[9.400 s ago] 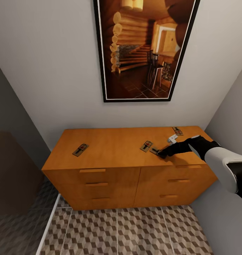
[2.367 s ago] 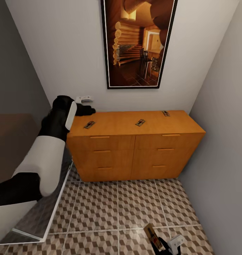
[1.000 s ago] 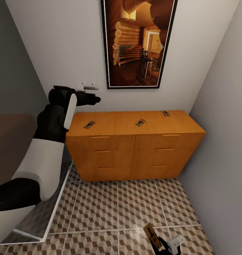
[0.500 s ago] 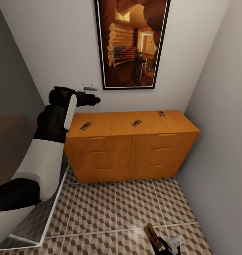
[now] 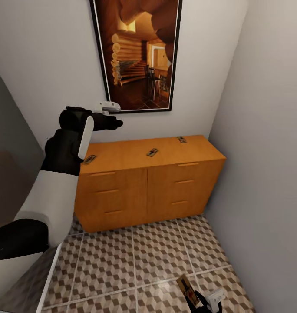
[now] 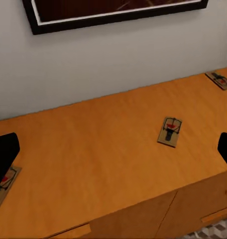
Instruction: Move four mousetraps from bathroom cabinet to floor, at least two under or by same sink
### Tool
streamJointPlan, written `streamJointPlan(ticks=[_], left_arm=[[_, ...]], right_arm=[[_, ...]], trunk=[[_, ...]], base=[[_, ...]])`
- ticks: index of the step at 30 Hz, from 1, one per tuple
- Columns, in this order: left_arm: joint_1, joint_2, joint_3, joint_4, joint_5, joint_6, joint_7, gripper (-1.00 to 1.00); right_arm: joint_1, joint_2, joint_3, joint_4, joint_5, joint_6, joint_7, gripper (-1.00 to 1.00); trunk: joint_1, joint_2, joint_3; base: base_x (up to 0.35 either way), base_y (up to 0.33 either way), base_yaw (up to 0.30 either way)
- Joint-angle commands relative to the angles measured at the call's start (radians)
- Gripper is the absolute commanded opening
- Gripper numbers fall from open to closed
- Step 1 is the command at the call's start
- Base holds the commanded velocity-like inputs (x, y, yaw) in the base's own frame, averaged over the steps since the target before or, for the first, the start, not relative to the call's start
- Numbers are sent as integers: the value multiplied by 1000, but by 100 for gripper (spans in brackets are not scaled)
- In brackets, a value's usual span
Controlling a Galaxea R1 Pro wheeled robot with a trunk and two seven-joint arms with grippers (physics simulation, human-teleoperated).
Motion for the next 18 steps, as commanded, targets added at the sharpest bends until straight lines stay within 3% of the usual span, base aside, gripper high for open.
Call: streamJointPlan(ticks=[1, 11, 18], left_arm=[[-1, 0, 0, 0, 0, 4, -2, 100], [8, 1, 0, 3, 0, 4, -2, 100], [12, 1, 0, 5, 0, 4, -4, 100]], right_arm=[[-1, -1, 7, 1, -11, -2, 6, -100], [-1, -1, 7, 1, -11, -3, 6, -100], [-1, -1, 7, 1, -11, -3, 6, -100]], trunk=[[0, -1, 0], [0, -1, 10], [0, -1, 12]], base=[[0, 0, -221], [0, 0, -193], [51, 1, -49]])
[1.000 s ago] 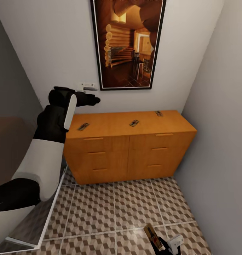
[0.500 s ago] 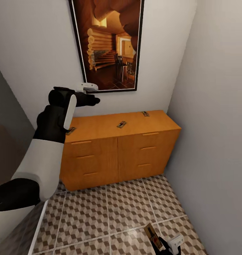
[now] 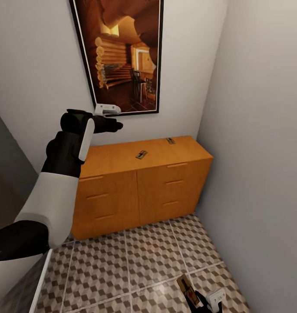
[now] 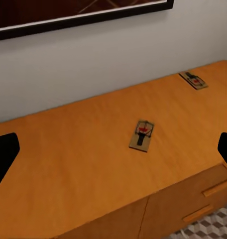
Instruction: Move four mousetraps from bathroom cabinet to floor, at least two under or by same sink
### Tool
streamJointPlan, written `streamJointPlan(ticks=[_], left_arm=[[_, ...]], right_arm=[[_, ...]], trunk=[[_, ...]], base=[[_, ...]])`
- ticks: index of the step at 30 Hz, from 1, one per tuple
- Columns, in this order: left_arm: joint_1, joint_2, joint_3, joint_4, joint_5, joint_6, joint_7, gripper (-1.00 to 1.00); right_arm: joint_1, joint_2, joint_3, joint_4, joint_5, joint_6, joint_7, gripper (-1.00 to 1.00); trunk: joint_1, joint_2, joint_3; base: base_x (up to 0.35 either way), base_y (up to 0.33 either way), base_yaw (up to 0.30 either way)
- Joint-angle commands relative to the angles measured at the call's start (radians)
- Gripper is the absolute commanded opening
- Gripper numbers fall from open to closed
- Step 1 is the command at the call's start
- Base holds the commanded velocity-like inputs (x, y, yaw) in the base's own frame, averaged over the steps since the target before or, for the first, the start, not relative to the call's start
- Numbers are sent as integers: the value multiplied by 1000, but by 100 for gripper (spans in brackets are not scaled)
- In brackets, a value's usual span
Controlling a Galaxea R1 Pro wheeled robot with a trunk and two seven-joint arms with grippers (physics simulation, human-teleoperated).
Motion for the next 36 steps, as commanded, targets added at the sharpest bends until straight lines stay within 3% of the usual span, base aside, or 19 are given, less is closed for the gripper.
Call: streamJointPlan(ticks=[1, 19, 31, 33, 36], left_arm=[[-1, 0, 0, 1, 0, 4, -2, 100], [15, 3, 0, 6, 0, 4, -3, 100], [28, 3, 0, 5, 0, 4, -3, 100], [39, 3, 0, 3, 0, 3, -3, 100], [59, 3, 0, 1, 0, 2, -3, 100]], right_arm=[[-1, 0, 7, 1, -11, -2, 6, -100], [-1, 1, 7, 1, -11, -2, 6, -100], [-1, -10, 6, 1, -11, -6, 7, -100], [-1, -27, 6, 1, -13, -16, 7, -100], [2, -94, 6, 2, -36, -82, 11, -100]], trunk=[[0, -1, -1], [0, -1, -1], [0, -1, -1], [0, -1, -1], [0, -1, -1]], base=[[218, 27, -10], [299, 71, -1], [49, 10, 0], [3, 1, 0], [1, 0, 0]])
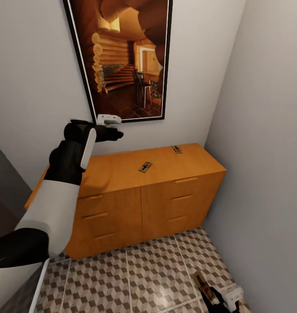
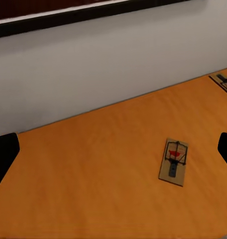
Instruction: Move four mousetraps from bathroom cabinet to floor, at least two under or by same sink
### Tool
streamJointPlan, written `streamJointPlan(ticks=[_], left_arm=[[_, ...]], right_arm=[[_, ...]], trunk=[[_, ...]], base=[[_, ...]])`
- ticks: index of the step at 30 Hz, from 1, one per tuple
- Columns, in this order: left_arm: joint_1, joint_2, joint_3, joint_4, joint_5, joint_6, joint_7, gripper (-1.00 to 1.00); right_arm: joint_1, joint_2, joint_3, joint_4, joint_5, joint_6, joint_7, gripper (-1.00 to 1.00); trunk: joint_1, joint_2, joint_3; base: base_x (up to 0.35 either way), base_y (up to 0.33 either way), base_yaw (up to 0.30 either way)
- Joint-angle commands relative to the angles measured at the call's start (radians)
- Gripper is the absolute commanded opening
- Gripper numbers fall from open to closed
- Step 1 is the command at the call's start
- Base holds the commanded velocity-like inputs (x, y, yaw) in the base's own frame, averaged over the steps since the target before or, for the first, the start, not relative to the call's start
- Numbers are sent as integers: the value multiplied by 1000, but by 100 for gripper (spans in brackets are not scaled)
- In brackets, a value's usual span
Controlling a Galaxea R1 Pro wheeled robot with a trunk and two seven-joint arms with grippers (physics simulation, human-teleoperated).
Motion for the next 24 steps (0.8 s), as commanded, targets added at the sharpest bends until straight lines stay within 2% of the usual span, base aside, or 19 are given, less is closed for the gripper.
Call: streamJointPlan(ticks=[1, 4, 7, 8, 11, 13, 15, 16, 17, 19, 20, 22, 24], left_arm=[[7, 0, 1, -1, 0, 4, -3, 100], [21, 8, 1, -4, -1, 3, -3, 100], [25, 16, 1, -5, -1, 3, -4, 100], [26, 18, 0, -5, -1, 3, -4, 100], [32, 20, 0, -6, 0, 3, -4, 100], [37, 20, 0, -6, -1, 3, -4, 100], [39, 21, 1, -7, -1, 3, -4, 100], [41, 21, 1, -8, -1, 3, -4, 100], [42, 21, 1, -9, -1, 3, -4, 100], [43, 21, 1, -10, -1, 3, -4, 100], [46, 21, 2, -11, -1, 3, -4, 100], [49, 21, 1, -12, -2, 3, -4, 100], [50, 21, 1, -13, -2, 3, -3, 100]], right_arm=[[5, -21, 16, 1, -24, -36, 7, -100], [43, -42, 16, 2, -71, -84, 9, -100], [101, -47, 16, 2, -91, -132, 10, -100], [129, -49, 16, 2, -101, -171, 9, -100], [190, -45, 15, 1, -143, -171, 9, -100], [262, -35, 15, 0, -223, -171, 11, -100], [295, -26, 15, 0, -277, -171, 12, -100], [322, -16, 15, -1, -336, -171, 13, -100], [340, -3, 16, -2, -395, -171, 14, -100], [352, 14, 16, -2, -451, -171, 16, -100], [360, 33, 16, -4, -495, -171, 18, -100], [367, 54, 16, -6, -536, -171, 20, -100], [371, 66, 18, -7, -556, -171, 21, -100]], trunk=[[0, -1, -1], [0, -1, -1], [0, -1, -1], [0, -1, -1], [0, -1, -1], [0, -1, -1], [0, -1, -1], [0, -1, -1], [0, -1, -1], [0, -1, -1], [0, -1, -1], [0, -1, -1], [0, -1, -1]], base=[[0, 0, 0], [0, 0, 0], [0, 0, 0], [0, 0, 0], [0, 0, 0], [0, 0, 0], [0, 0, 0], [0, 0, 0], [0, 0, 0], [0, 0, 0], [0, 0, 0], [0, 0, 0], [0, 0, 0]])
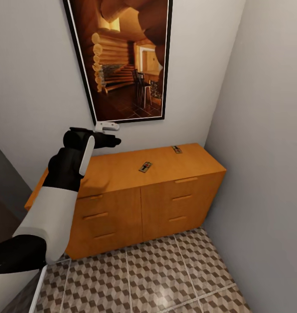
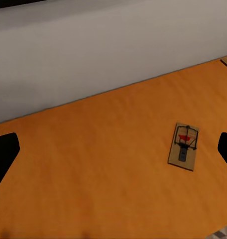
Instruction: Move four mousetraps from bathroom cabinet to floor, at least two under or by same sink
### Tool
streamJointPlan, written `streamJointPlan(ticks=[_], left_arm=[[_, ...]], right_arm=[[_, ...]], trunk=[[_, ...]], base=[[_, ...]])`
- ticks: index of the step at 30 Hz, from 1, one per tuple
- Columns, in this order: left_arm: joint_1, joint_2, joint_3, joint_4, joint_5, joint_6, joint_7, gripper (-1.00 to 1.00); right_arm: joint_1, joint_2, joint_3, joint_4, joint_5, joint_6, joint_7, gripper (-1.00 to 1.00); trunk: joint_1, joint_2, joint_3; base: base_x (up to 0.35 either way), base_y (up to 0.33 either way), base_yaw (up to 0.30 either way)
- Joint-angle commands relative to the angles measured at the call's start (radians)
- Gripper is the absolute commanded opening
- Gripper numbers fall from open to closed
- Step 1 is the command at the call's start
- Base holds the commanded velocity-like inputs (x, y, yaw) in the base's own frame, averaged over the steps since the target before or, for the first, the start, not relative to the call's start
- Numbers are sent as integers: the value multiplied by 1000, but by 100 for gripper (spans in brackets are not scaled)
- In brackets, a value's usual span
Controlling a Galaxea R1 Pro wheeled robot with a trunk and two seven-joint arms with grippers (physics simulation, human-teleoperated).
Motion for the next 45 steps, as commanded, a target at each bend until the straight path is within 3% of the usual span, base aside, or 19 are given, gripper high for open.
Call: streamJointPlan(ticks=[1, 23, 25, 33, 39, 45], left_arm=[[0, 0, 0, -1, 0, 4, -2, 100], [76, -2, -2, -73, 1, 6, -9, 100], [91, -5, -7, -72, 1, 6, -33, 100], [118, -10, -69, -22, 0, 0, -250, 100], [121, -11, -103, 7, 0, -2, -285, 100], [121, -9, -109, 9, 0, -2, -289, 100]], right_arm=[[1, 5, 6, 0, -20, -2, 6, -100], [5, 15, 28, -2, -11, -2, 7, -100], [5, 15, 28, -2, -11, -2, 7, -100], [5, 15, 29, -2, -10, -2, 7, -100], [5, 14, 29, -2, -10, -2, 7, -100], [5, 14, 29, -2, -10, -2, 7, -100]], trunk=[[0, -1, -1], [0, -1, -1], [0, -1, -1], [0, -1, -1], [0, -1, -1], [0, -1, -1]], base=[[0, 0, 0], [0, 0, 0], [0, 0, 0], [0, 0, 0], [0, 0, 0], [0, 0, 0]])
